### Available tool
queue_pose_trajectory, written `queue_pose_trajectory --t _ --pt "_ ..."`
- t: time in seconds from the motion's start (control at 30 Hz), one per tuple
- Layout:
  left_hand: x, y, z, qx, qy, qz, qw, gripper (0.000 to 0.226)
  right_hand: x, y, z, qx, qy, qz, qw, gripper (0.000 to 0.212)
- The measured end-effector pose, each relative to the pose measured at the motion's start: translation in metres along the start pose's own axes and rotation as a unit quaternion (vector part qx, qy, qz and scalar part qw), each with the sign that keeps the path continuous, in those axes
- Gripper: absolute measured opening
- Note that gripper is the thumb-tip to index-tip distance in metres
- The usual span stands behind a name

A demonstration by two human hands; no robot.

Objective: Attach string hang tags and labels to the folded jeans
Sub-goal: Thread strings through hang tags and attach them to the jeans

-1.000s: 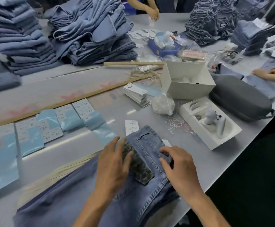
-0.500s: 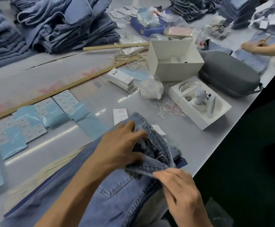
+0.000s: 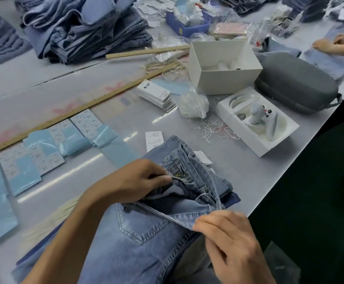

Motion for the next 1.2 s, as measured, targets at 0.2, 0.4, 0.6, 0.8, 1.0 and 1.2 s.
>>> queue_pose_trajectory --t 0.2,0.4,0.6,0.8,1.0,1.2 --pt "-0.011 -0.014 0.013 -0.051 -0.132 0.036 0.989 0.03 -0.002 0.03 0.005 0.068 -0.057 0.078 0.993 0.03" --pt "-0.012 -0.029 0.025 -0.102 -0.157 0.023 0.982 0.03 -0.003 0.054 0.027 -0.018 -0.057 0.079 0.995 0.019" --pt "-0.006 -0.039 0.042 -0.16 -0.389 -0.04 0.906 0.03 0.006 0.032 0.039 -0.101 -0.043 -0.016 0.994 0.013" --pt "0.001 -0.049 0.06 -0.16 -0.482 -0.063 0.859 0.027 0.015 0.018 0.049 -0.117 -0.029 -0.031 0.992 0.006" --pt "0.0 -0.057 0.053 -0.116 -0.433 -0.04 0.893 0.018 0.014 0.012 0.05 -0.111 -0.012 -0.02 0.994 0.005" --pt "0.001 -0.057 0.053 -0.122 -0.434 -0.048 0.891 0.021 0.012 0.006 0.05 -0.125 0.007 -0.021 0.992 0.006"
Point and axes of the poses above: each hand's wrist, its own y-axis towards the middle knuckle, its own z-axis out of the palm, x = y × z, the point moved 1 cm from there along y, towards the middle knuckle, and after that the axes turned 7 degrees about -z, right-handed, at the moved point
